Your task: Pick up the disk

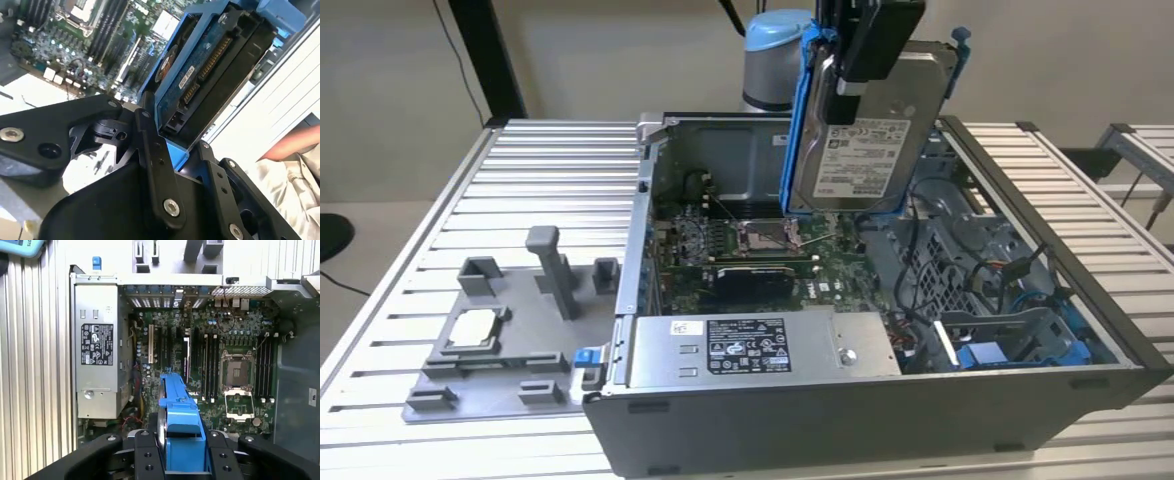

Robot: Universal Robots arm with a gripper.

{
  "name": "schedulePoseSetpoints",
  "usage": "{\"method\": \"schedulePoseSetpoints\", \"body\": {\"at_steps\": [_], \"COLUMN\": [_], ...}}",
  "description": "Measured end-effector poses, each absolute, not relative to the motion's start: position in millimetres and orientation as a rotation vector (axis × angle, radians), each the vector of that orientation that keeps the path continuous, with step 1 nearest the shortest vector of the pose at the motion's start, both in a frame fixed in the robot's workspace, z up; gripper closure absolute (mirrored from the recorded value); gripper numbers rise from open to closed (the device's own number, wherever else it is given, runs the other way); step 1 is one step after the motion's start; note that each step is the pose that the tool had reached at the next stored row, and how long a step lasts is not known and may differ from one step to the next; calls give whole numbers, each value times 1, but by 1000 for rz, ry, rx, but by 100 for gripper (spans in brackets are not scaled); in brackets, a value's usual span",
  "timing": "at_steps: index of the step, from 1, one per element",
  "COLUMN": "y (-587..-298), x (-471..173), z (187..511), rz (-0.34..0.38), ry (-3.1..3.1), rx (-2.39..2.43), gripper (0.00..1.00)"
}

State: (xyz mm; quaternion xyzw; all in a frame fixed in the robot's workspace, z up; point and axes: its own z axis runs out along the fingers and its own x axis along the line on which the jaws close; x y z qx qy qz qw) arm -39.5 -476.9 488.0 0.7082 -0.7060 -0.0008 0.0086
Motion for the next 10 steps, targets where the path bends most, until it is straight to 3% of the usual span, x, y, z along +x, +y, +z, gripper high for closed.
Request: {"method": "schedulePoseSetpoints", "body": {"at_steps": [10], "y": [-519], "x": [-39], "z": [488], "rz": [-2], "ry": [-2206], "rx": [2213], "gripper": [100]}}
